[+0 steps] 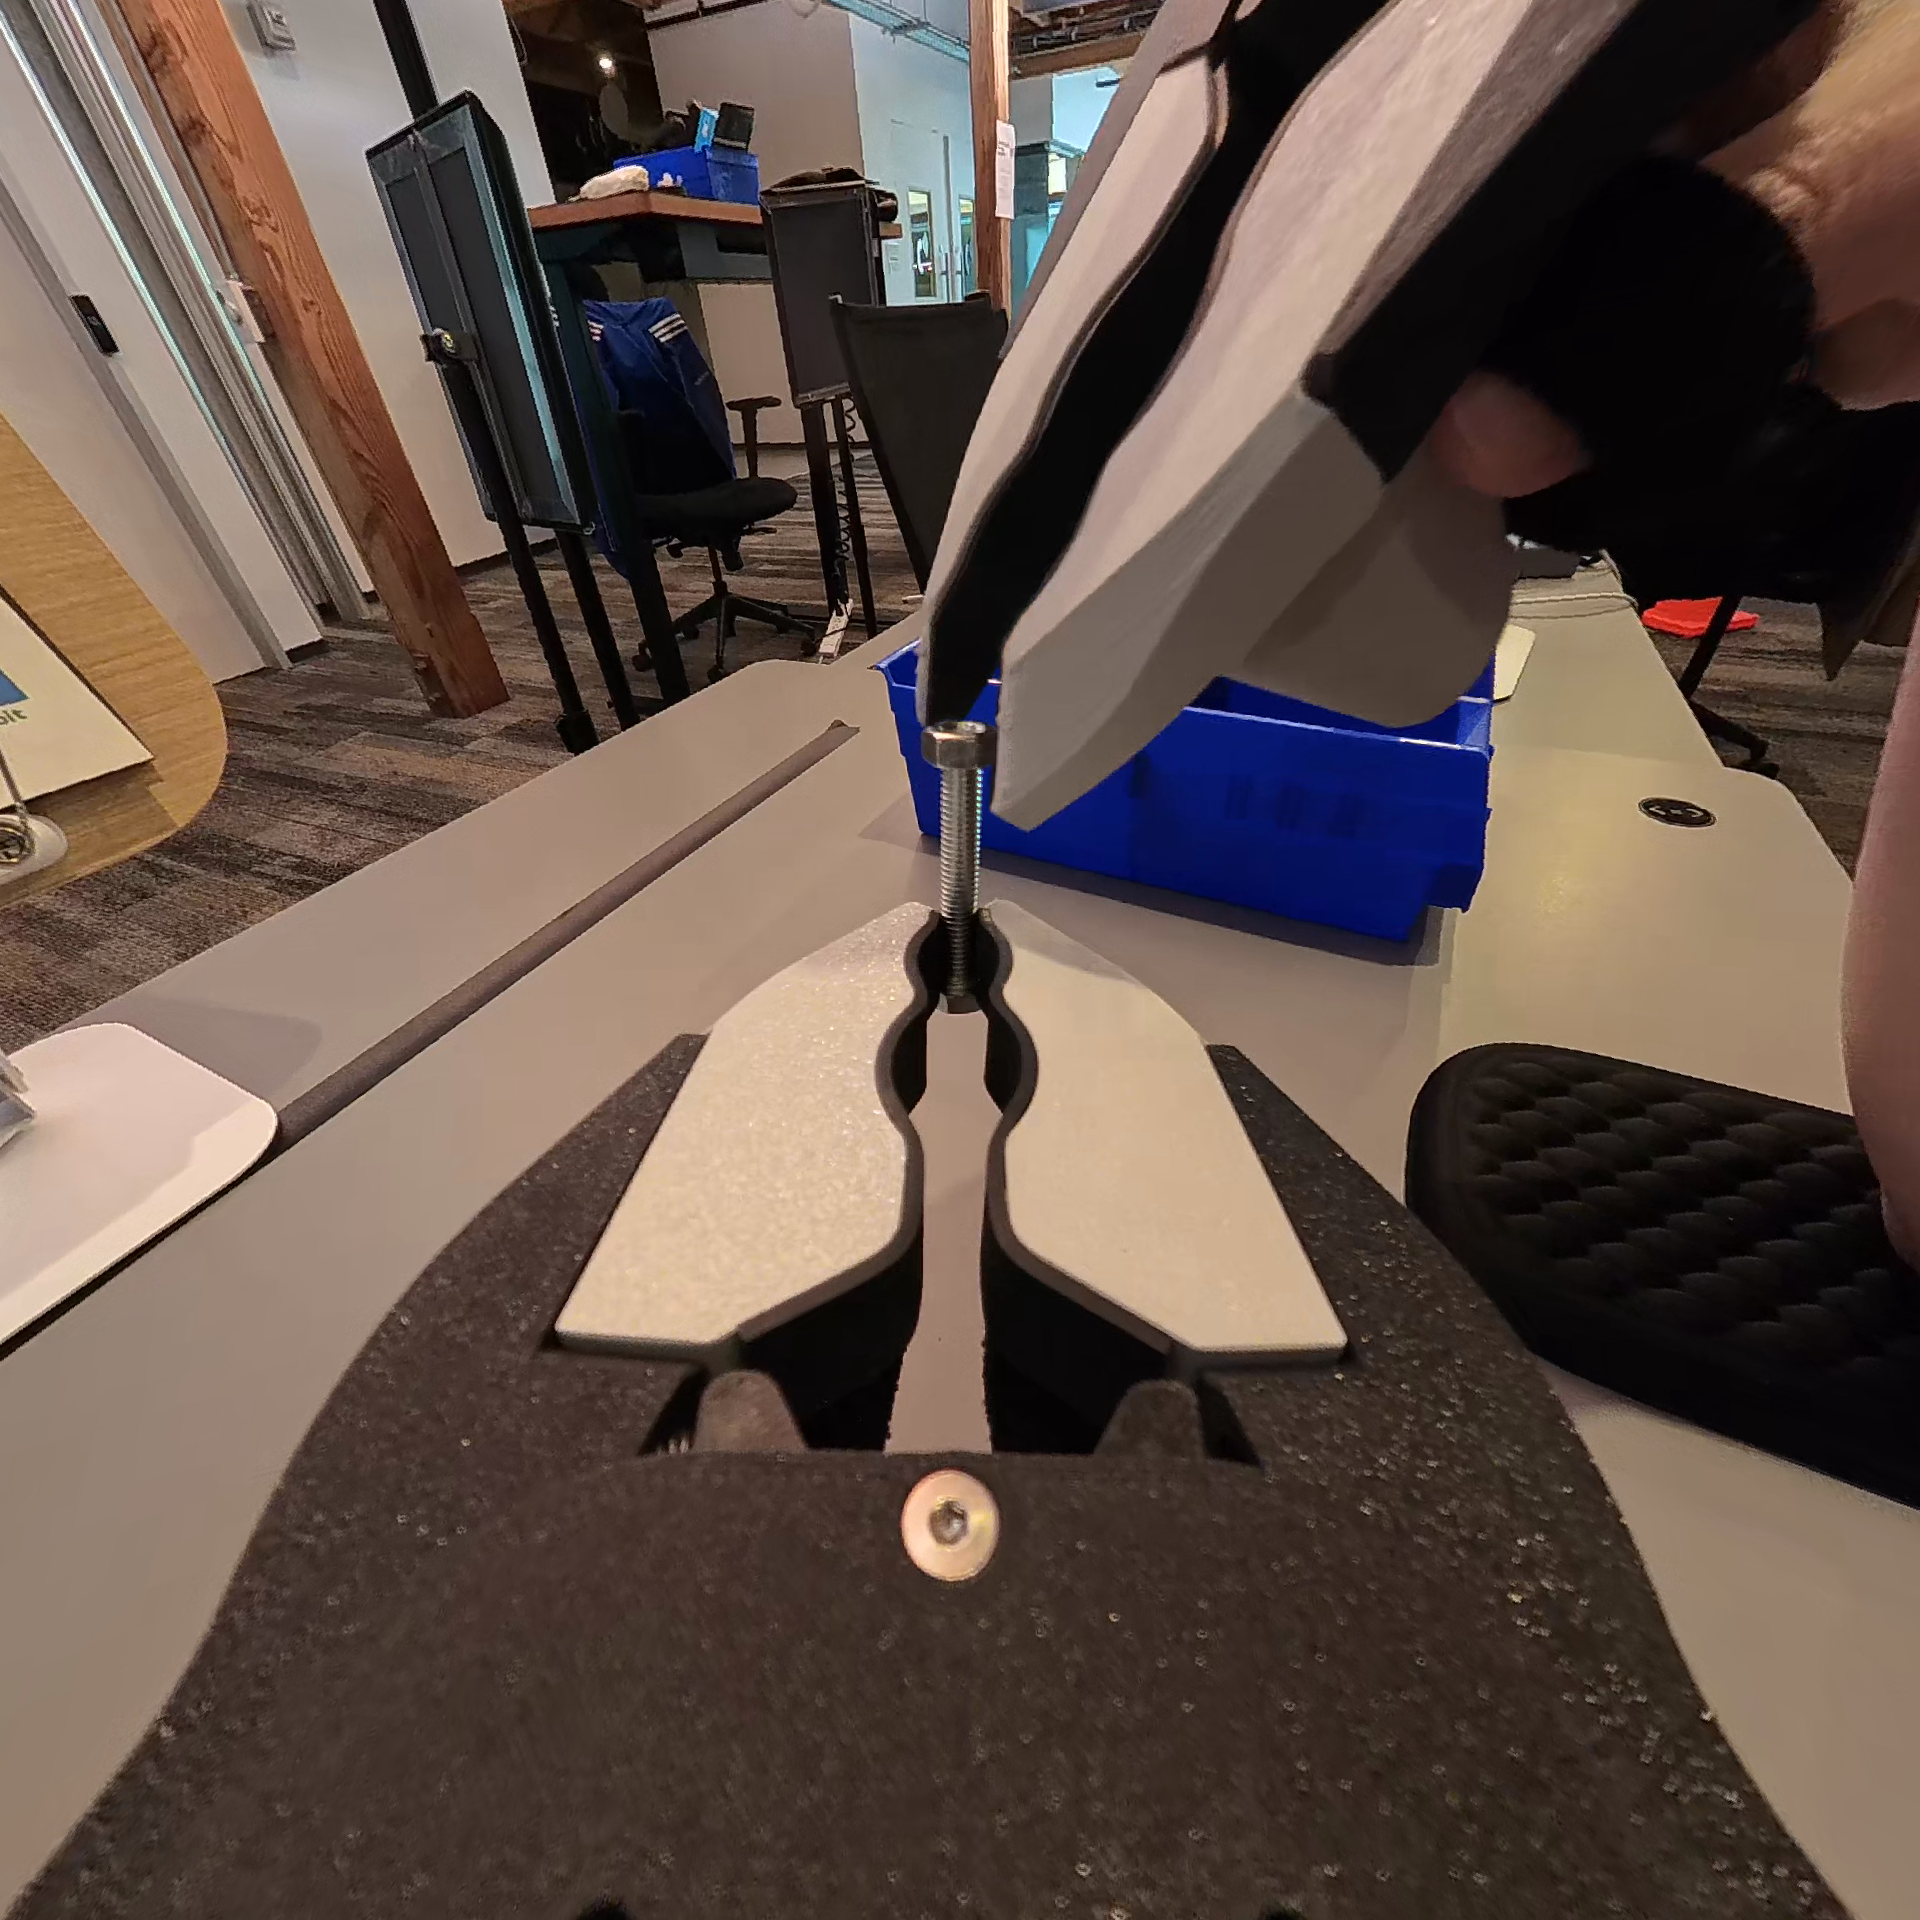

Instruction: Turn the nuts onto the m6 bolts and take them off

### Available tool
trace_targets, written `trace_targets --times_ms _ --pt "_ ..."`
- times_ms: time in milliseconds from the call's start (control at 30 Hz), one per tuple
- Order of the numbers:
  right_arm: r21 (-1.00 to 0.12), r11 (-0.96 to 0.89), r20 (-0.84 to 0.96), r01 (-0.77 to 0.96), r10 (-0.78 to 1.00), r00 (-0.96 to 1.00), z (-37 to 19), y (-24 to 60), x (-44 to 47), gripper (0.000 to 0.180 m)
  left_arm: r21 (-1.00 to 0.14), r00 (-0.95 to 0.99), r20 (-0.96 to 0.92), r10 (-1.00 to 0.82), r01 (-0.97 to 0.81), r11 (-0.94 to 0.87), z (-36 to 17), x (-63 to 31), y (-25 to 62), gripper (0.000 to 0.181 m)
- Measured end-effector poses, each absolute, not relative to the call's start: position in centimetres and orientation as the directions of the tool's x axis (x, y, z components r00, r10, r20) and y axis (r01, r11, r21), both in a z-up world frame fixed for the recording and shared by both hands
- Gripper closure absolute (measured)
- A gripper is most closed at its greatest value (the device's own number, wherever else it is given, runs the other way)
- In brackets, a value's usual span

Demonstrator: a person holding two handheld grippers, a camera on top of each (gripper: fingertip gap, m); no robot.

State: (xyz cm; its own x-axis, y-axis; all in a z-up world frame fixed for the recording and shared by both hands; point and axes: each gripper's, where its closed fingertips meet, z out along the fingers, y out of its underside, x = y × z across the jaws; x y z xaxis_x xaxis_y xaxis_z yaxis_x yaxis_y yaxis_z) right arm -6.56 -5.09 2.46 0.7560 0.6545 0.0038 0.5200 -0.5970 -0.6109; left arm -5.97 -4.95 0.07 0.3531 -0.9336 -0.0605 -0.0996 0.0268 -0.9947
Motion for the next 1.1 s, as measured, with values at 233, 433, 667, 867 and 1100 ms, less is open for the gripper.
trace_targets --times_ms 233,433,667,867,1100 --pt "-0.613 -0.595 -0.038 0.520 0.679 0.733 2.3 -5.2 -6.9 0.159 -0.995 0.348 -0.058 -0.936 -0.101 0.024 0.0 -5.9 -5.1 0.176" --pt "-0.619 -0.579 -0.067 0.531 0.713 0.698 2.3 -5.6 -7.3 0.169 -0.995 0.344 -0.057 -0.937 -0.101 0.024 0.0 -5.9 -5.1 0.176" --pt "-0.662 -0.504 -0.122 0.555 0.803 0.584 2.9 -6.2 -7.5 0.170 -0.996 0.272 -0.033 -0.962 -0.090 0.008 0.6 -5.9 -5.9 0.176" --pt "-0.716 -0.314 -0.085 0.623 0.926 0.369 3.4 -7.8 -7.5 0.170 -0.993 0.050 0.057 -0.997 -0.102 -0.062 1.0 -5.9 -8.2 0.176" --pt "-0.773 -0.011 -0.005 0.634 1.000 0.011 3.7 -11.8 -8.6 0.170 -0.983 -0.308 0.140 -0.941 -0.156 -0.096 1.2 -7.1 -12.9 0.176"
